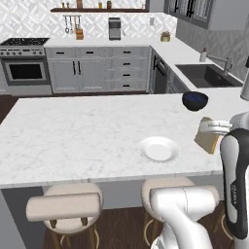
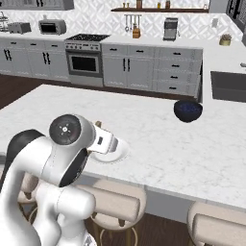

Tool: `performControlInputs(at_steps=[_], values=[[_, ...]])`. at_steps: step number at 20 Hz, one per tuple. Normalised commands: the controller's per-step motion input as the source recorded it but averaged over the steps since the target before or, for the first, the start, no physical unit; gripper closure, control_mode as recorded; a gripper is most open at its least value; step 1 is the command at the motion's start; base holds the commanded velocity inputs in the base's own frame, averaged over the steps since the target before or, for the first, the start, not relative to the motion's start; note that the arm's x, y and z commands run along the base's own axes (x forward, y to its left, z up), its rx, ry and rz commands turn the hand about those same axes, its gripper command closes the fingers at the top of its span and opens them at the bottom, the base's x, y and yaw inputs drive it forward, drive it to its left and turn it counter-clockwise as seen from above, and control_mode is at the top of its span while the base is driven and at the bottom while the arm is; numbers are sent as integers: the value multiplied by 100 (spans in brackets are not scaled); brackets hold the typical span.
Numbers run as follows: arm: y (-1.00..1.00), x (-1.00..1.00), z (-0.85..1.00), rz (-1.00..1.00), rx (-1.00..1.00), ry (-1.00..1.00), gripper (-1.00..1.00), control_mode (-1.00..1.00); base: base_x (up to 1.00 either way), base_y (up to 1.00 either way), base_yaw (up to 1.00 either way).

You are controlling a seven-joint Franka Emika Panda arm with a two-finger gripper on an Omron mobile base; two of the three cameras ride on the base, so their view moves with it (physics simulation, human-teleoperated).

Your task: Start the toaster. Once the lever pops up, take the bread to the plate on the dining counter.

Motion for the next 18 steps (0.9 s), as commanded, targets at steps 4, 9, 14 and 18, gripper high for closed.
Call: performControlInputs(at_steps=[4,9,14,18], values=[[-16,58,-21,6,16,9,100,-100,0,0,0],[-1,85,-39,10,9,18,100,-100,0,0,0],[26,94,-59,13,2,16,100,-100,0,0,0],[13,68,-41,12,4,2,100,-100,0,0,0]])
